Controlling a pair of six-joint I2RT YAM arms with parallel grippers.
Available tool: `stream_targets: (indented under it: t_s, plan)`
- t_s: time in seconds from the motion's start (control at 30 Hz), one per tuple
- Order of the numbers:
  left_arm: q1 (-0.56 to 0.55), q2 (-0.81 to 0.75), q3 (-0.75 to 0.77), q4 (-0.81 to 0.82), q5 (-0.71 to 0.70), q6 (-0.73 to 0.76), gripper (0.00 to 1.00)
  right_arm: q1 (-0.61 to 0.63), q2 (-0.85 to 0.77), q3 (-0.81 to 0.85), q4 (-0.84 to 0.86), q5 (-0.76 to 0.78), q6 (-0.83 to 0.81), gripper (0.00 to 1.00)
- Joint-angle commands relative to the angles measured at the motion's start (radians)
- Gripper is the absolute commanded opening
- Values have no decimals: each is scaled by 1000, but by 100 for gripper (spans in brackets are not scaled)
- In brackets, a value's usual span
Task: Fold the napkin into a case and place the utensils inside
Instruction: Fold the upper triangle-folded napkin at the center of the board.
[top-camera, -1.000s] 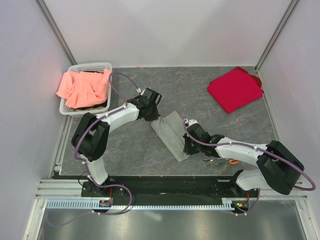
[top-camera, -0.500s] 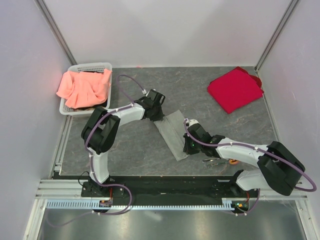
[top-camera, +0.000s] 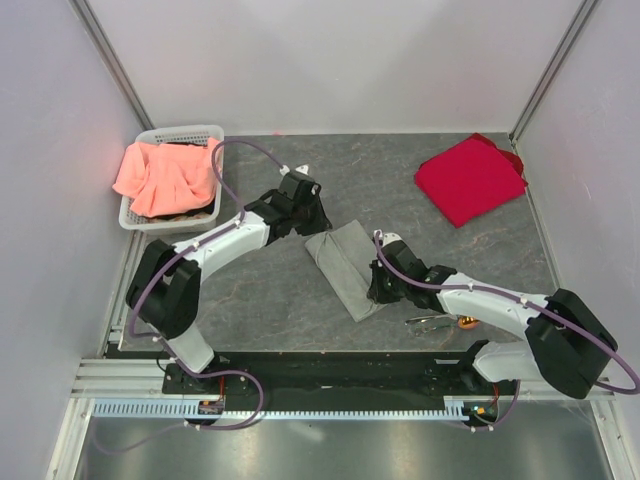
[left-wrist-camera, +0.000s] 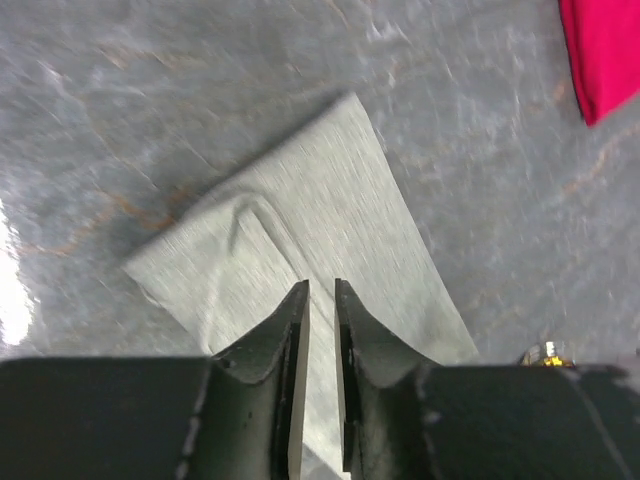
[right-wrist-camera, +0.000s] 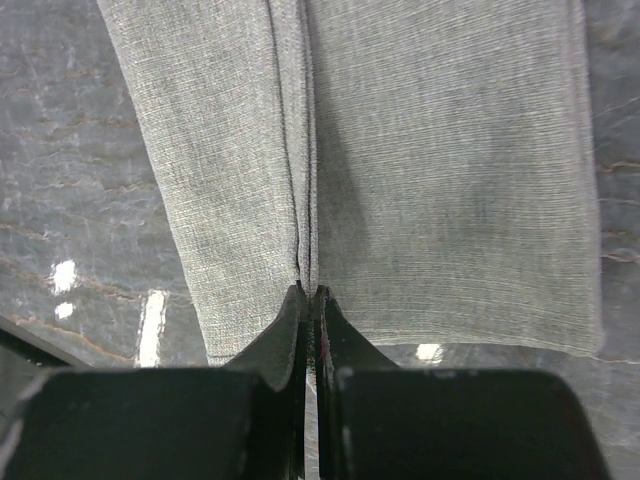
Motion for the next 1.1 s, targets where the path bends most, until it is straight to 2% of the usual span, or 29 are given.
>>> stream_targets:
  t_s: [0.0,0.17,0.27,0.57,0.9,1.03,1.07]
  plan:
    - [-40,-15,-49,12,42,-7,18,-18,11,33,-20,54,-42,0]
    - [-51,44,-78,52,50,-34,11,-28,27,22,-19,83,-59,0]
    - [-51,77,-58,55,11,-26,11,-32,39,8,-8,100,-65,0]
    - [-26,204,55,32,-41,3,10,-43,103,-16,44,77,-70,0]
    - [34,406,232,-46,40,117,7,-44,82,-70,88,-4,8,0]
    - [34,359,249,-60,41,166,7,-47,79,-49,61,28,-2,0]
    - [34,341,239,-59,42,172,10,-49,77,-35,24,46,-13,2]
